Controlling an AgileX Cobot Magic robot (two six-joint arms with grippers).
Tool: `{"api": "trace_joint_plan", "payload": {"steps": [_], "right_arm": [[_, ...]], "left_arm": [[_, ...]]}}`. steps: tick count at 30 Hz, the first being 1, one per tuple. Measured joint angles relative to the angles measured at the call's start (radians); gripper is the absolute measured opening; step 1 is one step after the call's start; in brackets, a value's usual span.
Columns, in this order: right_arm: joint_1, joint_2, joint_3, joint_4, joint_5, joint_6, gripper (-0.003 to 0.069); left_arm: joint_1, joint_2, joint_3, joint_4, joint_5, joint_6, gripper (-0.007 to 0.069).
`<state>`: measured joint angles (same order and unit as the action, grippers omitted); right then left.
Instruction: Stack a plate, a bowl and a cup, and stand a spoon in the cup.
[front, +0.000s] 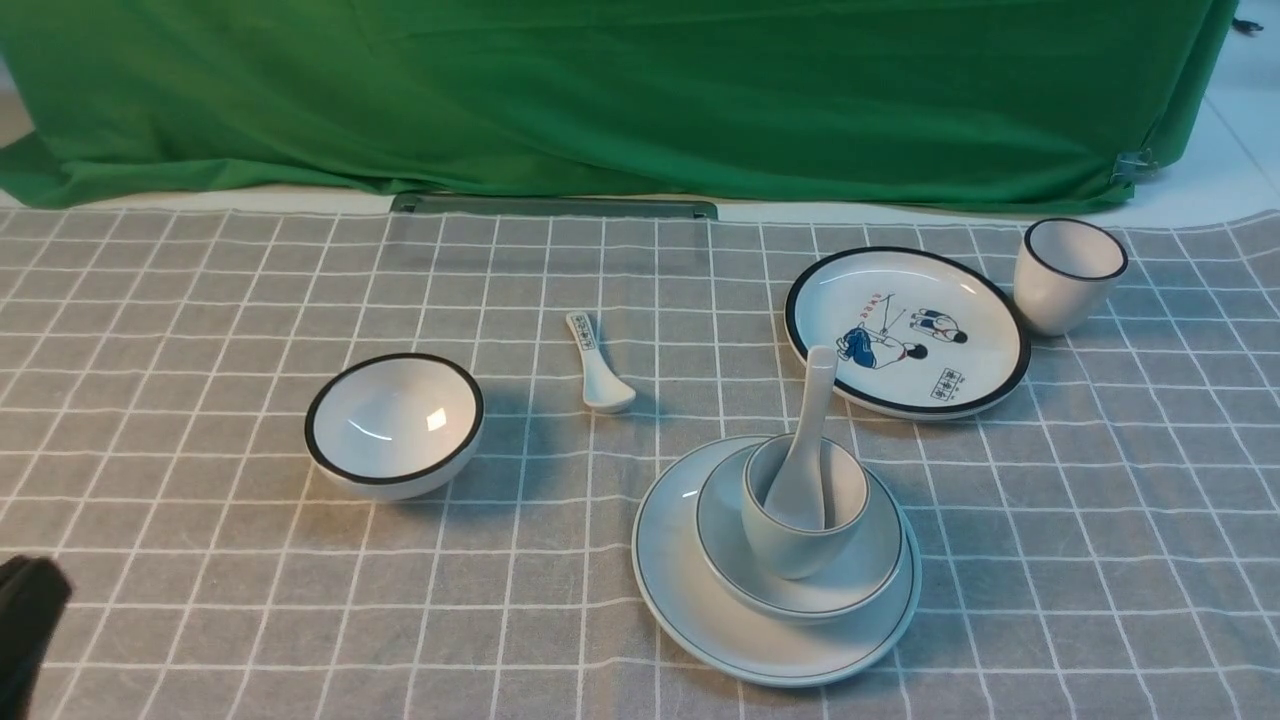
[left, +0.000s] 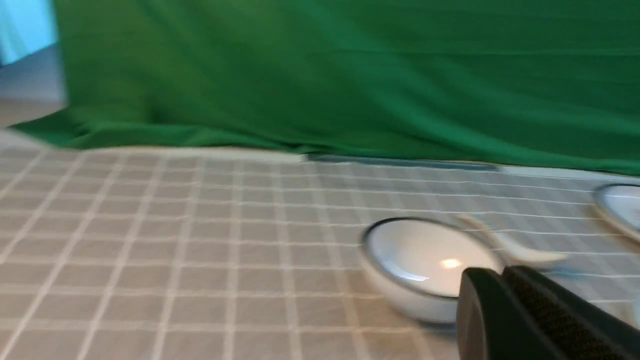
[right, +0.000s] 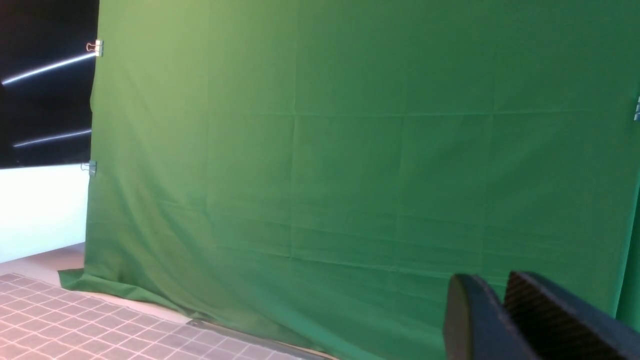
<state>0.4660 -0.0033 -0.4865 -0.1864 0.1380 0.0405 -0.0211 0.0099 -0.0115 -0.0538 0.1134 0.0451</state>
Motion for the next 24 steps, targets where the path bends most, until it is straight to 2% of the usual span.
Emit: {"api": "trace_joint_plan", "payload": {"steps": [2,7,24], "right_arm": [[0.000,0.000,0.000,0.000,0.000,0.001,0.0143],[0.000,0.000,0.000,0.000,0.000,0.001,0.0161],[0.000,0.000,0.001,0.000,0.000,0.003,0.0198]], "left_arm": [[0.042,-0.007,0.016,-0.003,0.011,0.001,0.0013],[0.050,-0.009,0.018,-0.004,0.104,0.004,0.0015],[0.050,-0.009,0.018,-0.004,0.111,0.009,0.0017]]}}
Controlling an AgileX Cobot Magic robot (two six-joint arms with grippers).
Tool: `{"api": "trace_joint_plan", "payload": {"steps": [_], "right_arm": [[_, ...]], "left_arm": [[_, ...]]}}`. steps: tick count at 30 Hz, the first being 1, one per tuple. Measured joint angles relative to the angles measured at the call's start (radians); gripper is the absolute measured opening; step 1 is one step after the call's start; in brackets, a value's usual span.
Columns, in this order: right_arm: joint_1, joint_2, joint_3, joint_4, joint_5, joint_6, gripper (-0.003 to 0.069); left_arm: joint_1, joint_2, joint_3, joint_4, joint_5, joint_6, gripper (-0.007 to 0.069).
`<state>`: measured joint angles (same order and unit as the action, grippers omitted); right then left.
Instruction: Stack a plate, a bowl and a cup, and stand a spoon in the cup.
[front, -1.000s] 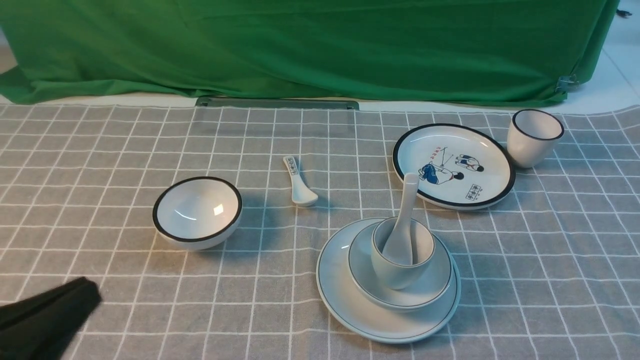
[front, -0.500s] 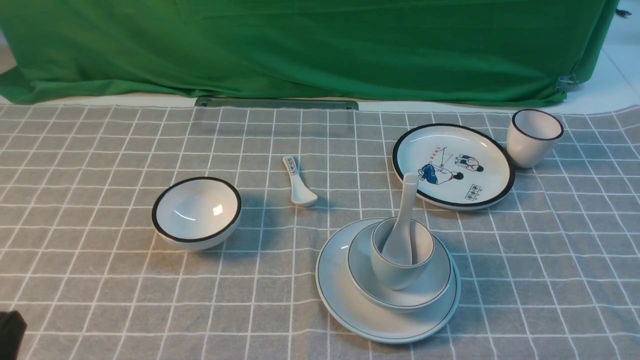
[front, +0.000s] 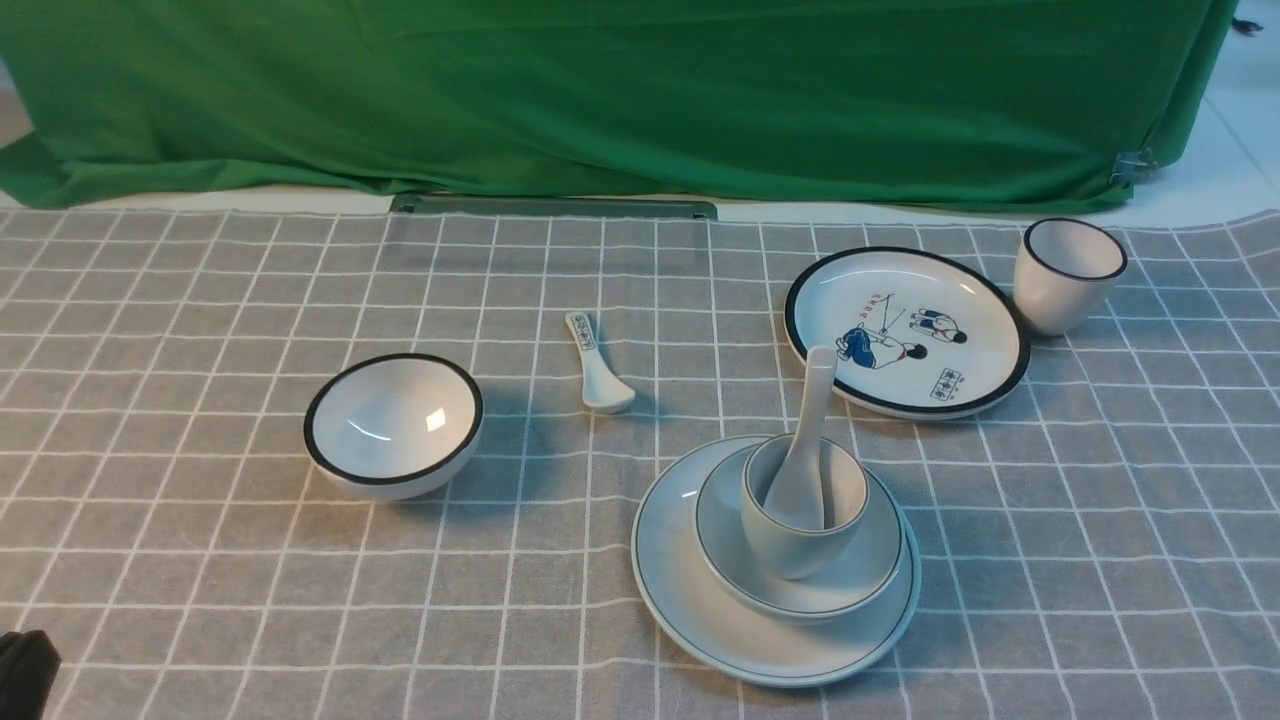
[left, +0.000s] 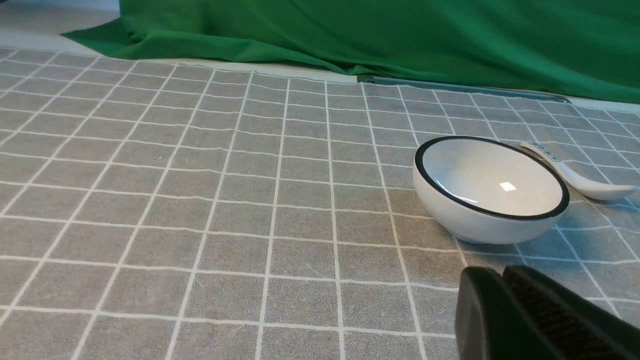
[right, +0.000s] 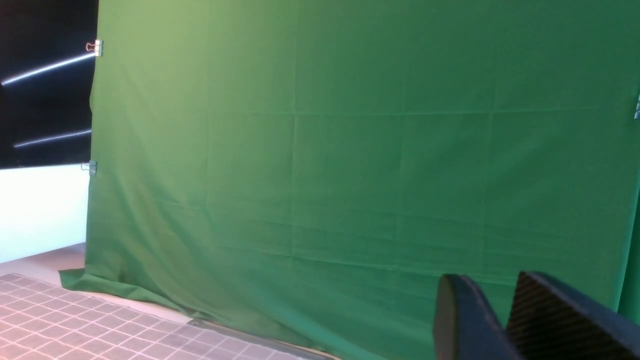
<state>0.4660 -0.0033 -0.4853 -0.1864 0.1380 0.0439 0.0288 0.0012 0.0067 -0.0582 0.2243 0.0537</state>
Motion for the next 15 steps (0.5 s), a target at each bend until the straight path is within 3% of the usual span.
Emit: {"api": "trace_joint_plan", "payload": {"steps": [15], "right_arm": [[0.000,0.000,0.000,0.000,0.036,0.000,0.0231]], "left_arm": [[0.000,0.000,0.000,0.000,0.000,0.003,0.0017]]}}
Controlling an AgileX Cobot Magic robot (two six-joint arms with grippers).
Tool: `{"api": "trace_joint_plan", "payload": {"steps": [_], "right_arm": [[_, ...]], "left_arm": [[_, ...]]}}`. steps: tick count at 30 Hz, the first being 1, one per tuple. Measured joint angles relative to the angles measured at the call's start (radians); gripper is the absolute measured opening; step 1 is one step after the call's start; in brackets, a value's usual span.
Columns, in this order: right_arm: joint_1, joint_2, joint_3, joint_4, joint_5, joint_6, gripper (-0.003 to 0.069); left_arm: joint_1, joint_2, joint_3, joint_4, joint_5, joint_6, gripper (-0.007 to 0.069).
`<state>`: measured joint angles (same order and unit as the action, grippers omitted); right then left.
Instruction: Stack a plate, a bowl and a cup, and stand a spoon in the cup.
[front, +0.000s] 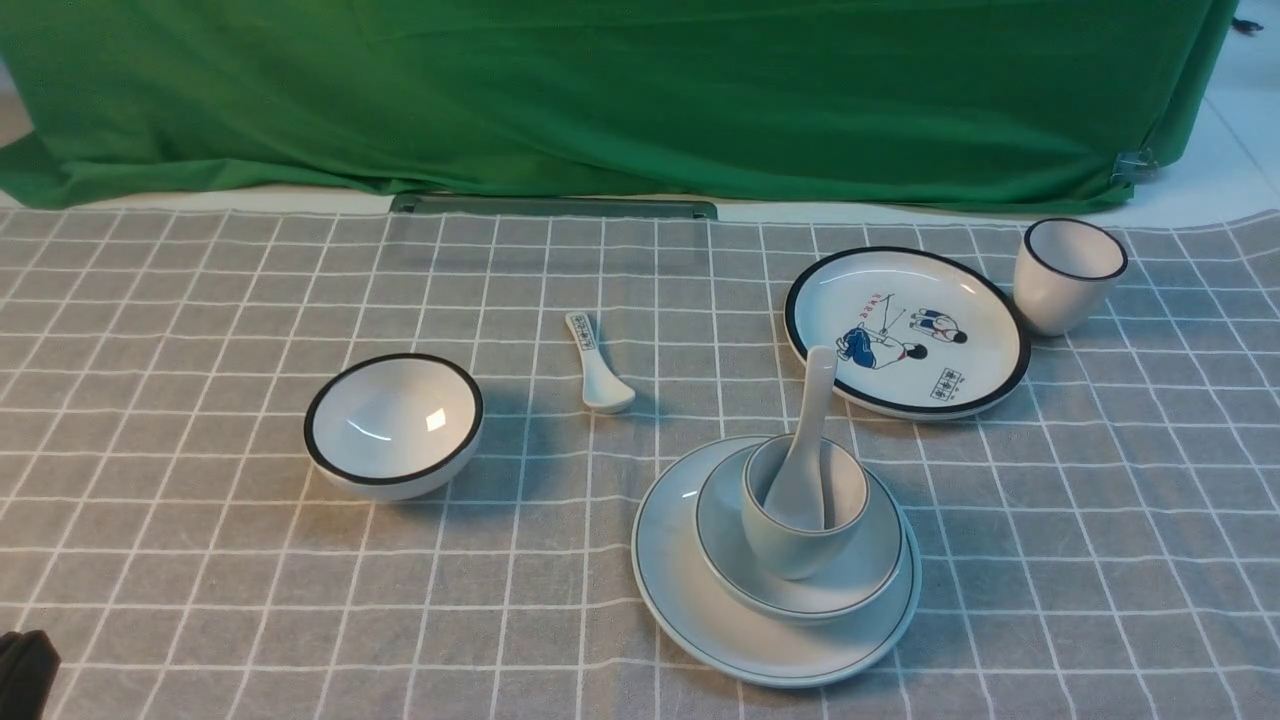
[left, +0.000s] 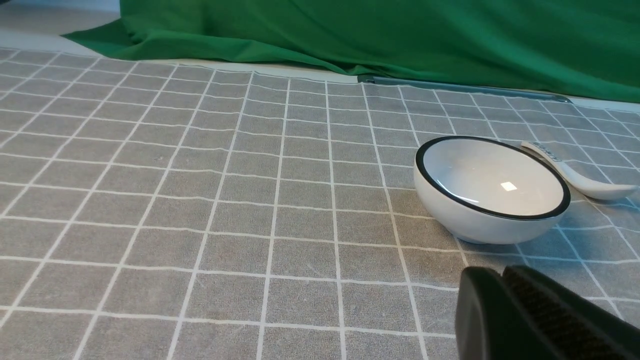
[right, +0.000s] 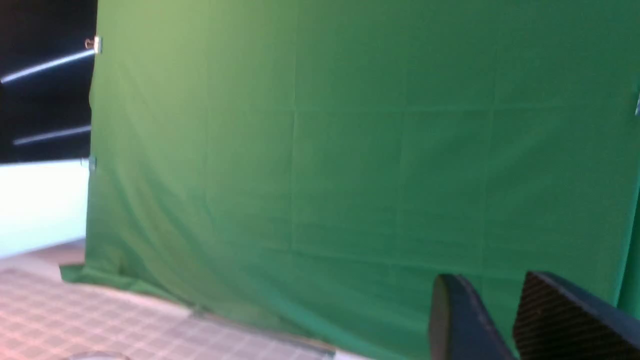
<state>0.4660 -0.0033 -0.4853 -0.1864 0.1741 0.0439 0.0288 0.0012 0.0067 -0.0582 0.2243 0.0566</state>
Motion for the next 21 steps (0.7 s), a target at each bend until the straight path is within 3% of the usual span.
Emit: {"api": "trace_joint_plan", "payload": {"steps": [4,16,21], "right_arm": [[-0.025,0.001,0.058,0.000,0.089,-0.009,0.0235],[-0.400,0.005,0.482,0.000,0.108,-0.014,0.0238],[-0.433,0.005,0.492,0.000,0.068,-0.001,0.0238]], "left_arm": [[0.000,0.000,0.000,0.000,0.000,0.001,0.0017],[0.000,0.000,0.000,-0.001,0.002,0.001,0.0017],[0.000,0.000,0.000,0.000,0.002,0.001,0.0017]]}}
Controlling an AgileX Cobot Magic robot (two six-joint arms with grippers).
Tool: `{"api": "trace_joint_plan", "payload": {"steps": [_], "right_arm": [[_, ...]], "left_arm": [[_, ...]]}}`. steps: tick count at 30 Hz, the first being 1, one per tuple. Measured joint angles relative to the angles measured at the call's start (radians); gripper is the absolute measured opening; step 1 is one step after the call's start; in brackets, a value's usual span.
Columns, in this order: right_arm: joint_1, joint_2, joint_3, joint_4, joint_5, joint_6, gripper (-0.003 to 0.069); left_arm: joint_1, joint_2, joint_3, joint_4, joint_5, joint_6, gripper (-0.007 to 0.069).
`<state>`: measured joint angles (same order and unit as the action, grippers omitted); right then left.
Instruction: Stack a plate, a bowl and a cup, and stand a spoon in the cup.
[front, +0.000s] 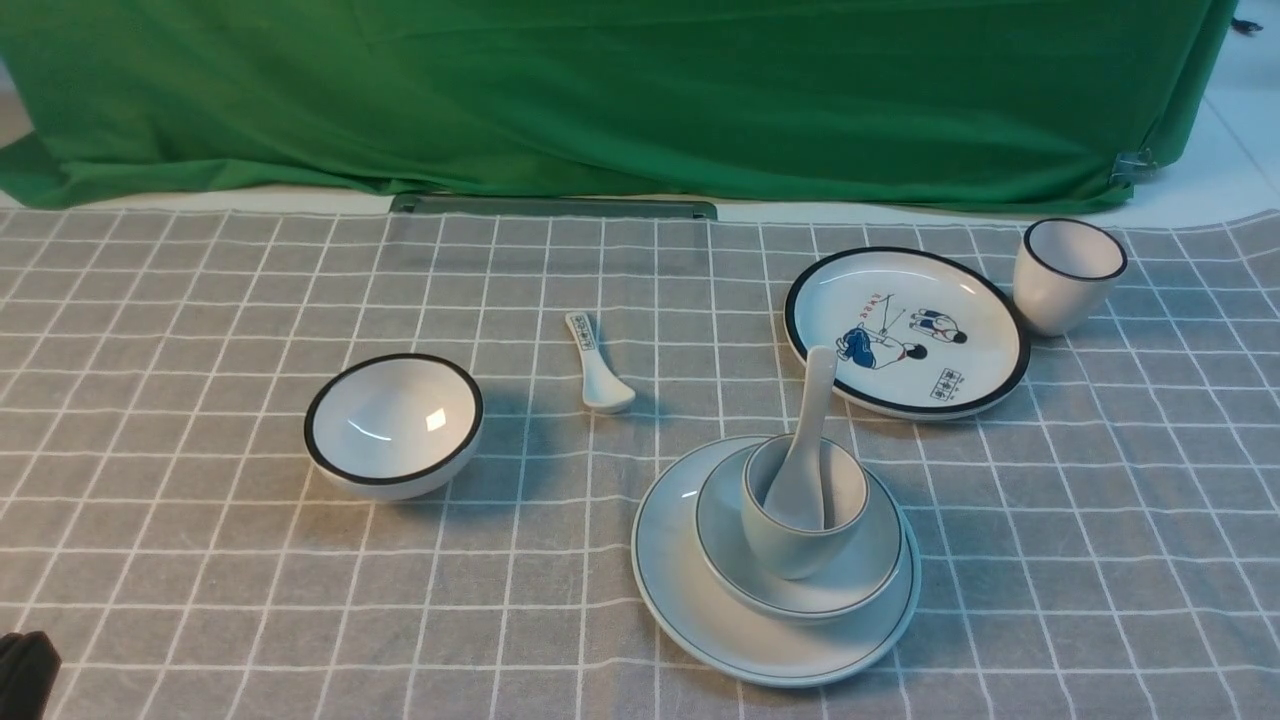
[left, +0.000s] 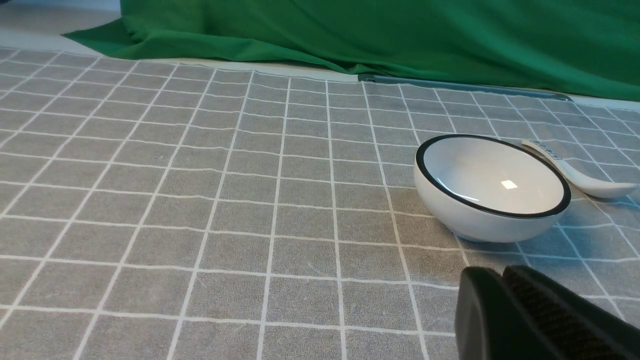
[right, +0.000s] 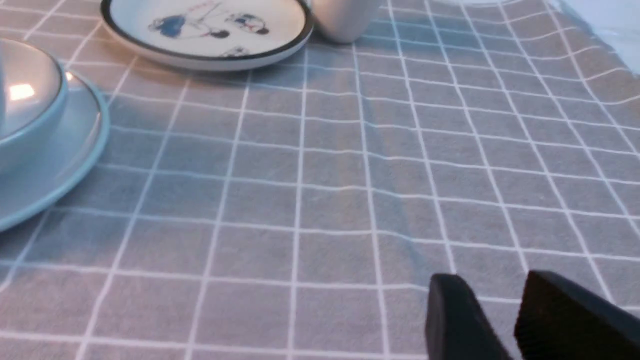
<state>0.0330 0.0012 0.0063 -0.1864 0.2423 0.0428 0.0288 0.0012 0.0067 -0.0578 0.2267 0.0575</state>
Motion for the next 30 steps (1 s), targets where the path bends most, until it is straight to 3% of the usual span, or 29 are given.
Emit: {"api": "trace_joint_plan", "payload": {"steps": [30], "right_arm": [[0.000,0.000,0.000,0.000,-0.007,0.028,0.0239]], "left_arm": [[0.000,0.000,0.000,0.000,0.000,0.001,0.0017]]}}
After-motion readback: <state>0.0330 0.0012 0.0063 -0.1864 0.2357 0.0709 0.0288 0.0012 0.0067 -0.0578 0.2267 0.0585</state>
